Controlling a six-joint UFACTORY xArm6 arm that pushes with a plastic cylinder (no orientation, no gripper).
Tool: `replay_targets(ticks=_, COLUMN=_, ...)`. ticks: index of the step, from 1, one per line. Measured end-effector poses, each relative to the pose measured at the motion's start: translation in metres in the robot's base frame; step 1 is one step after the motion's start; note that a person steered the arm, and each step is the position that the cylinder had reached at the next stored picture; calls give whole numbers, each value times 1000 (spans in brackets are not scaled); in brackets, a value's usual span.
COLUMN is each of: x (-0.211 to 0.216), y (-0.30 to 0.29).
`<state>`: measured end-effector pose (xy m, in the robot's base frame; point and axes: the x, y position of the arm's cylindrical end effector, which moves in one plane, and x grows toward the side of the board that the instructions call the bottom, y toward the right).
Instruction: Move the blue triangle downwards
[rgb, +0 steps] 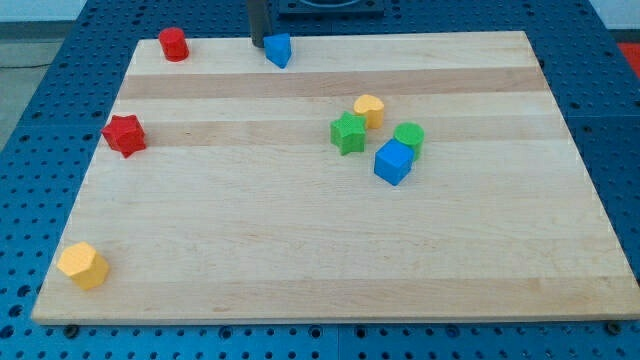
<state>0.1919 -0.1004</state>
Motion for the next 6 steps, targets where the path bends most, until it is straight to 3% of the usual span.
replay_targets(ticks=2, x=22, y=19)
replay_targets(ticks=6, x=117, y=21)
